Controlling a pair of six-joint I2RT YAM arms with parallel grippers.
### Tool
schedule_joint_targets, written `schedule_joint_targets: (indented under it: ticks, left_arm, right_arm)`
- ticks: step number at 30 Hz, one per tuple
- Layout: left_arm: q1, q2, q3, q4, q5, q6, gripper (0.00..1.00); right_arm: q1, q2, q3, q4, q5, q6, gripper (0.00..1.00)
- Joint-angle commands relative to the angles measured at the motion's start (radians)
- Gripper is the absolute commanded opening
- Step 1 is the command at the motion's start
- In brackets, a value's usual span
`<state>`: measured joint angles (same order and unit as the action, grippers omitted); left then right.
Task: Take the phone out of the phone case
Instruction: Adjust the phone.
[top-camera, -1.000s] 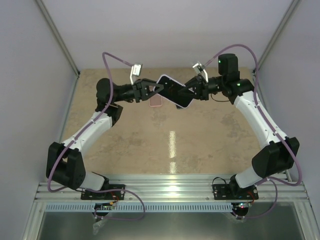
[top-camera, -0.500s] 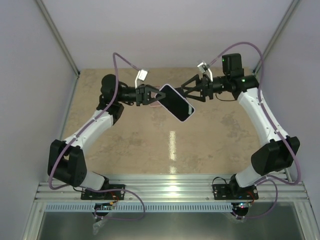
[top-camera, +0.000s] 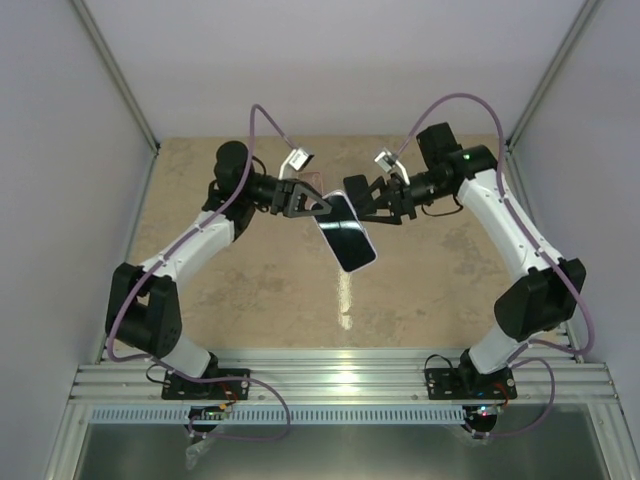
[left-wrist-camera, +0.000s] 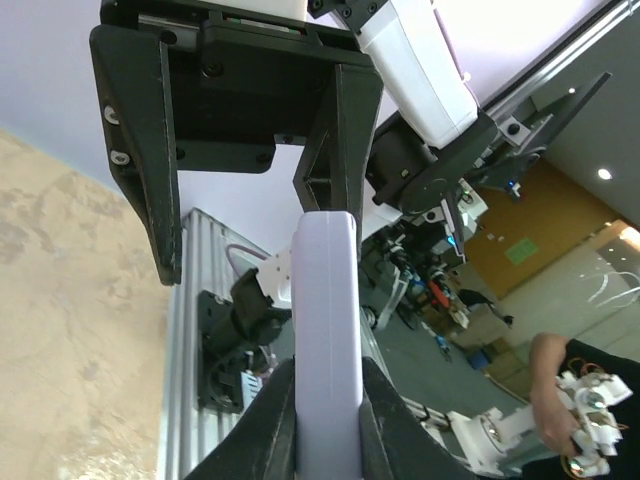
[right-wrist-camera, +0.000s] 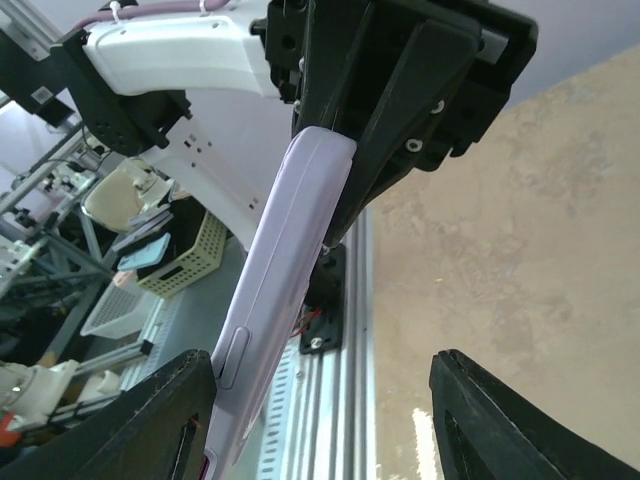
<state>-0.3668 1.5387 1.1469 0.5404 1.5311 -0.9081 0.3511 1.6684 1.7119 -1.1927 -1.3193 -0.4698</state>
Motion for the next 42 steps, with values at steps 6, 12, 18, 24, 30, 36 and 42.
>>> schedule_joint_targets:
  ticks: [6,12,18,24,30,36,42]
  left_arm:
    - [-0.096,0.006,0.076,-0.439,-0.205,0.284,0.0]
    - [-0.105,-0.019,0.175,-0.864,-0.351,0.641,0.0]
    - [-0.128,-0.066,0.158,-1.001,-0.335,0.788,0.0]
    - [-0.129,-0.118,0.082,-1.012,-0.308,0.788,0.0]
    - [-0.135,-0.017,0.149,-1.456,-0.321,1.128,0.0]
    - [-0.164,0.014,0.17,-1.573,-0.335,1.218,0.0]
    - [-0.228,0.028,0.182,-1.564,-0.362,1.216,0.0]
  right_arm:
    - [0.019,-0.126,-0.214,0.058,0.043,0.051,0.65]
    - [-0.024,-0.183,-0.301,0.088,0.013,0.06,0.67]
    - [-0.017,-0.177,-0.299,0.046,0.01,0.01,0.61]
    - [0.044,-0.172,-0.281,0.033,0.094,-0.02,0.59]
    - [0.11,-0.172,-0.324,0.063,0.145,-0.041,0.55]
    - [0.162,-0.155,-0.372,0.165,0.145,0.01,0.46]
    - [0.212,-0.102,-0.354,0.151,0.113,-0.001,0.33]
